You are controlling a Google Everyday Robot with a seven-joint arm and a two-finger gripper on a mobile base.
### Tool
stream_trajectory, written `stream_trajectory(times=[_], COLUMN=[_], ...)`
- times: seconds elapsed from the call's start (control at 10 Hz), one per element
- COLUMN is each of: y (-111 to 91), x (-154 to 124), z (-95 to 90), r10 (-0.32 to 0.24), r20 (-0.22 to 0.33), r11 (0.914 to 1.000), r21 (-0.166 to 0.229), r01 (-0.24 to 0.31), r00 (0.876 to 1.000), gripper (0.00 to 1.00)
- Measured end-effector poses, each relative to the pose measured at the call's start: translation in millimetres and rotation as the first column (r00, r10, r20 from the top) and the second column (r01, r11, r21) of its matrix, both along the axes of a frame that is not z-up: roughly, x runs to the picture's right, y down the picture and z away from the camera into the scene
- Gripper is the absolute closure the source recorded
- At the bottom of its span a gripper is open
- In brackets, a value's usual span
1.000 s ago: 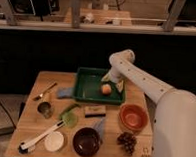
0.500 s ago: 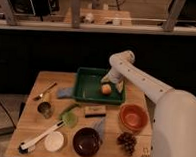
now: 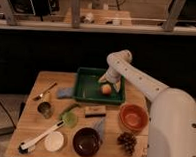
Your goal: Place apple in paper cup
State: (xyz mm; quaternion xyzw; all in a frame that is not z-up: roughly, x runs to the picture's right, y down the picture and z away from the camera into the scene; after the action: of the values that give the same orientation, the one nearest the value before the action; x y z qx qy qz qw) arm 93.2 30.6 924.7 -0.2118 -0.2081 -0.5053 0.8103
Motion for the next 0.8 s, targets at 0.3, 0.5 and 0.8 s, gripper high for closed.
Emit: stream_trajectory(times=[0.3,0.5,0.8], y=[4.2,7.2,13.0], x=[-1.4,-4.1,-9.6], z=[5.2,9.1,13.1], r10=[-0.036,-0.061,-0.086], r20=[0.027,0.048,0.076], r11=[0.9991,0.997,0.9932], r21=[-0.024,-0.044,-0.072], r01=[0.036,0.063,0.091], r00=[0.999,0.997,0.993], gripper=[0.2,0.2,0.2])
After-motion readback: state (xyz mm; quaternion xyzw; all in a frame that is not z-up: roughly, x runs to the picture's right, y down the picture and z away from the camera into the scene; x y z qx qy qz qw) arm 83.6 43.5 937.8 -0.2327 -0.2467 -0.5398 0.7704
